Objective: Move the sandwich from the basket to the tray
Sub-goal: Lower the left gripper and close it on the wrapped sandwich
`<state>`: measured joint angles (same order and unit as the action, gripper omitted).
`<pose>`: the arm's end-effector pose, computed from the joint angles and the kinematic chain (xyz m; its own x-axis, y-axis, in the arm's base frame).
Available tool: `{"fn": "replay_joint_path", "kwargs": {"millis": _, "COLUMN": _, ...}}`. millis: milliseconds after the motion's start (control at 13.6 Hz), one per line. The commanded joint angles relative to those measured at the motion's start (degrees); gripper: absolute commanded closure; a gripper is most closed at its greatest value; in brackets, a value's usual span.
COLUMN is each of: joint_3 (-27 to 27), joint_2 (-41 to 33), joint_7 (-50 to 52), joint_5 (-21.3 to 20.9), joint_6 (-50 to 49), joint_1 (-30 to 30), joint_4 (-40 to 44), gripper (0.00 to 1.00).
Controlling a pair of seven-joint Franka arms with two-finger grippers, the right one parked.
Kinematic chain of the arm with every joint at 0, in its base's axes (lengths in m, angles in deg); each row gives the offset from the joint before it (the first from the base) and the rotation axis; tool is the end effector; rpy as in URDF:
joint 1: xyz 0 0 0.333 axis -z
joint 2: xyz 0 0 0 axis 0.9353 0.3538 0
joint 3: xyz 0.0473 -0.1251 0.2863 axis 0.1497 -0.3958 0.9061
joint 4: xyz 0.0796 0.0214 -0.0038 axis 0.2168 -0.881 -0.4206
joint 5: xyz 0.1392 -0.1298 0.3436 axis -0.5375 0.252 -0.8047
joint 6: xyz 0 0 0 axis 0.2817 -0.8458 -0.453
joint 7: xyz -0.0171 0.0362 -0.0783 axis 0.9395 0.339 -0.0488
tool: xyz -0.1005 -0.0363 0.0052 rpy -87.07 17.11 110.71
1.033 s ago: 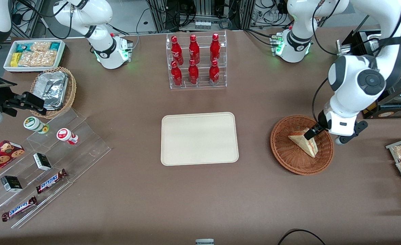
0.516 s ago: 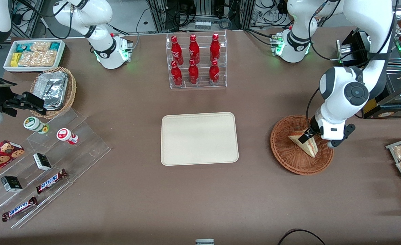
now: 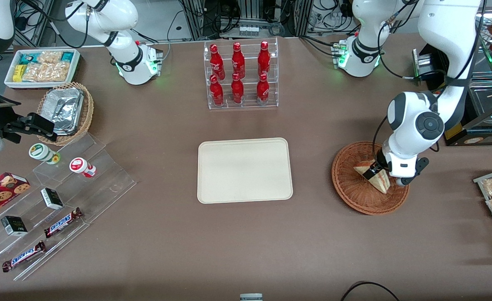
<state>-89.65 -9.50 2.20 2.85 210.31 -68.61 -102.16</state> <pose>0.5494 -0.0636 0.2565 0.7622 0.6473 -0.0009 0.6473 -0.7622 0.0121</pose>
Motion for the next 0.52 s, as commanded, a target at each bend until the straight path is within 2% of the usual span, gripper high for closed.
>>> {"fn": "replay_joint_path", "kwargs": {"millis": 0, "joint_3": -0.2, "joint_2": 0.8, "joint_7": 1.5, "joint_5": -0.8, "joint_6": 1.1, "joint_1": -0.4, "joint_4": 0.4, "gripper": 0.92}}
{"fn": "replay_joint_path", "kwargs": {"millis": 74, "joint_3": -0.2, "joint_2": 0.9, "joint_7": 1.4, "joint_5": -0.8, "joint_6": 1.1, "joint_1": -0.4, "joint_4": 0.4, "gripper": 1.0}}
{"fn": "replay_joint_path", "kwargs": {"millis": 369, "joint_3": -0.2, "joint_2": -1.3, "joint_7": 0.9, "joint_5": -1.1, "joint_6": -1.3, "joint_1": -0.3, "joint_4": 1.6, "gripper": 1.0}}
{"fn": "replay_joint_path", "kwargs": {"millis": 443, "joint_3": -0.3, "joint_2": -2.2, "joint_7": 0.9, "joint_5": -2.8, "joint_6": -4.5, "joint_1": -0.2, "joint_4": 3.4, "gripper": 1.0}}
